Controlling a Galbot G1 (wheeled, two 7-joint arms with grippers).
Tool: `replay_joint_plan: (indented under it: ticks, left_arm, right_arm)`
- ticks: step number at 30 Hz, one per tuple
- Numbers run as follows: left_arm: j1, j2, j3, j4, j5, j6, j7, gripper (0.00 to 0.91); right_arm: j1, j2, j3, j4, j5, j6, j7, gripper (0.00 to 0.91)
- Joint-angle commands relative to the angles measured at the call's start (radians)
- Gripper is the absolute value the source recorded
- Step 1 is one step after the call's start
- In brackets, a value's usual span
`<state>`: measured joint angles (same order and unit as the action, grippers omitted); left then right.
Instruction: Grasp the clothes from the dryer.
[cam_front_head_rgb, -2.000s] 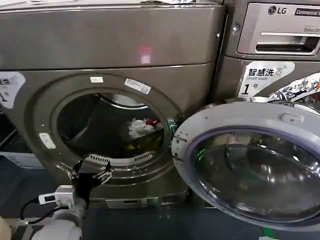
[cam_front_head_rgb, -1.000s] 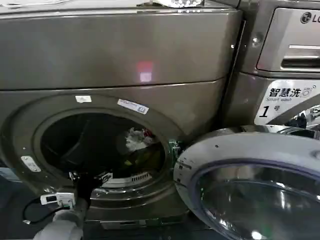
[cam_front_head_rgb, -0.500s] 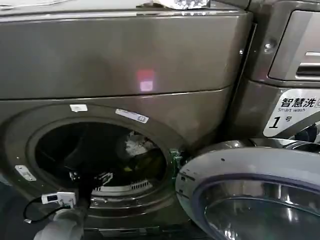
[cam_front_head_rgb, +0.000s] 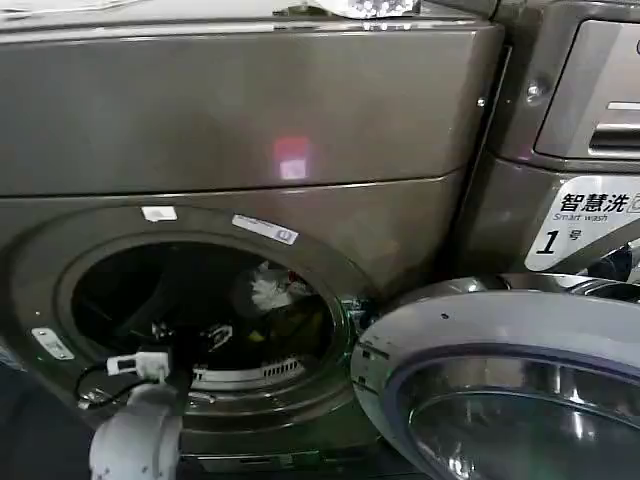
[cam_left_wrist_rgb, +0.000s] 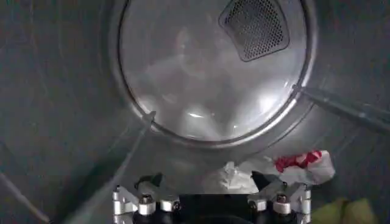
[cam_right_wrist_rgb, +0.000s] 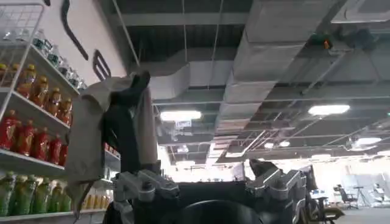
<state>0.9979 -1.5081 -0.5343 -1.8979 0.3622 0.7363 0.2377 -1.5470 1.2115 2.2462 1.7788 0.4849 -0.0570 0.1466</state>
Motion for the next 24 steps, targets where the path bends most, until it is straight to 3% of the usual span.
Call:
replay_joint_plan:
  ticks: [1, 2, 3, 8, 11, 15, 24]
  left_arm:
    - [-0.049, 0.034, -0.025, 0.076, 0.612, -0.602, 0.591, 0.907]
    - [-0.056, 0.038, -0.031, 0.091, 0.613, -0.631, 0.613, 0.907]
    - [-0.067, 0.045, -0.016, 0.095, 0.631, -0.724, 0.67, 0.907]
    - [-0.122, 0.038, -0.003, 0.111, 0.751, -0.824, 0.78, 0.907]
    - [-0.17, 0.046, -0.001, 0.116, 0.684, -0.804, 0.934, 0.907]
    - [-0.225, 0.06, 0.006, 0.144, 0.417, -0.71, 1.109, 0.907]
    - [-0.301, 0.046, 0.012, 0.256, 0.561, -0.781, 1.11, 0.907]
  right_arm:
    - [0.001, 0.003, -0.002, 0.004, -0.001, 0.001, -0.001, 0.907]
    - [0.002, 0.004, -0.003, 0.005, 0.0, 0.001, -0.001, 0.907]
    - [0.002, 0.005, -0.003, 0.004, -0.001, 0.001, -0.001, 0.907]
    - [-0.001, 0.006, -0.002, 0.0, -0.001, 0.004, -0.001, 0.907]
    - [-0.001, 0.007, -0.002, 0.001, -0.003, 0.004, -0.002, 0.907]
    - [0.004, 0.01, -0.011, 0.002, -0.014, 0.005, -0.001, 0.907]
    - [0.007, 0.009, -0.014, 0.002, -0.022, 0.005, -0.002, 0.907]
